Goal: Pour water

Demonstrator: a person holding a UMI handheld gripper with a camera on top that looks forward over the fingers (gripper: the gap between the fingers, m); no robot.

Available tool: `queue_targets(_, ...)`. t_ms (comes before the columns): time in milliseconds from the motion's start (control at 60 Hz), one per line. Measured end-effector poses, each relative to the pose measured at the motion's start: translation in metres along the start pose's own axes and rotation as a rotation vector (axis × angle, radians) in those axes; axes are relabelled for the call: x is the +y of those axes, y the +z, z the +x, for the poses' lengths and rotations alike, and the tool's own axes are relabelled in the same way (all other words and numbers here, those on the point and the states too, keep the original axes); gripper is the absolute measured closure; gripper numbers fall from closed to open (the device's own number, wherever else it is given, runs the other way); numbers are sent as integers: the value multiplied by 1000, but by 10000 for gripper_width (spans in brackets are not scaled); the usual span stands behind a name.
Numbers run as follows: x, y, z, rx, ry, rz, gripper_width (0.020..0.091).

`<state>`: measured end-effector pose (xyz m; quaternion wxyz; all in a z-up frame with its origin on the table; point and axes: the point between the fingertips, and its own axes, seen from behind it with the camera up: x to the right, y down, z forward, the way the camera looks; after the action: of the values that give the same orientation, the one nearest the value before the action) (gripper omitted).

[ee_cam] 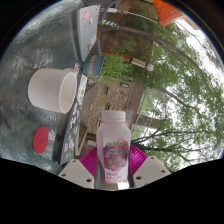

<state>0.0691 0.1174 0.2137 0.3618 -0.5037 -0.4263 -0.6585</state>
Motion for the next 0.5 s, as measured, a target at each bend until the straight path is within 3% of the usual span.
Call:
queue_targets(217, -43, 18, -16, 36, -655, 150, 713)
queue_targets(500, -53, 9, -12, 56, -702, 188, 713)
